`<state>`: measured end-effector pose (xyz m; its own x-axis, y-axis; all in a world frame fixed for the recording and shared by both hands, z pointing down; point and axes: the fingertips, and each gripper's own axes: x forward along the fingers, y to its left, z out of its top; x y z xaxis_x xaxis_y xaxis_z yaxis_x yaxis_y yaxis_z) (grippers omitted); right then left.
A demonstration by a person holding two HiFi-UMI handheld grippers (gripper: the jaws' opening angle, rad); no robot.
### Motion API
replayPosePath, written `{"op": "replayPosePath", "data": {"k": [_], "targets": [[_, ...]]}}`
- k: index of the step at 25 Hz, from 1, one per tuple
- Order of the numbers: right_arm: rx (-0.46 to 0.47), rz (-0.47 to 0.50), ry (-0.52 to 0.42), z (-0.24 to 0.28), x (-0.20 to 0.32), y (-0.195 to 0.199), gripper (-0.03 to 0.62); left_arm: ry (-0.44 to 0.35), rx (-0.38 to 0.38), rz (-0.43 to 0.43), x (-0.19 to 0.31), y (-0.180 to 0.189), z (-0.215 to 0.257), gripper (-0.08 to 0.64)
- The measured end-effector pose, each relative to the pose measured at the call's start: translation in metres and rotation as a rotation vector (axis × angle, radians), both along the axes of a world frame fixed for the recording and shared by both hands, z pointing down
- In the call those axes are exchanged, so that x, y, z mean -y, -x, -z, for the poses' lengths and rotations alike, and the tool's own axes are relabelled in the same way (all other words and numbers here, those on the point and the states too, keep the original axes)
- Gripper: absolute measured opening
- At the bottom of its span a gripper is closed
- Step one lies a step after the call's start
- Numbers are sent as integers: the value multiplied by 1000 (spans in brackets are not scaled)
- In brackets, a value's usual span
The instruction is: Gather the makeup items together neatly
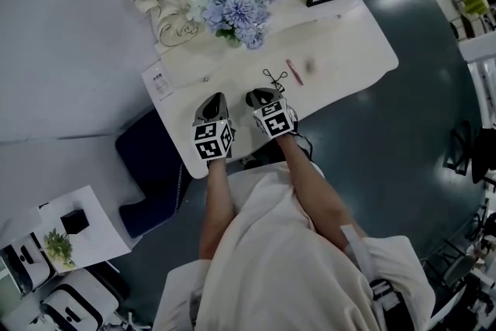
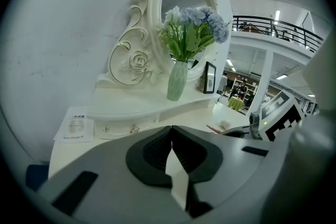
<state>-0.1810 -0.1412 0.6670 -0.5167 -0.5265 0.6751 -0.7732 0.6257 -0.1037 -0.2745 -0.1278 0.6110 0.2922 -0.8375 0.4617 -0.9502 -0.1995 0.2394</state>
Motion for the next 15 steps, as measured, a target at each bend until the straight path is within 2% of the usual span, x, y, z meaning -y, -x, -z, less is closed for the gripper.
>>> {"op": "replayPosePath", "data": {"k": [3,9,11,15], "targets": [[18,4,-14,-3,7,-3,44,5,4,6,4,-2,-1,15],[-5,121,49,-20,-1,4,49,19,4,15,12,-9,-6,15],[-8,148,76,-22,-5,6,128,24,3,17,13,-10,-7,15],[-52,205,76,-22,-6,8,116,29,5,23,17,-11,-8,15]]}}
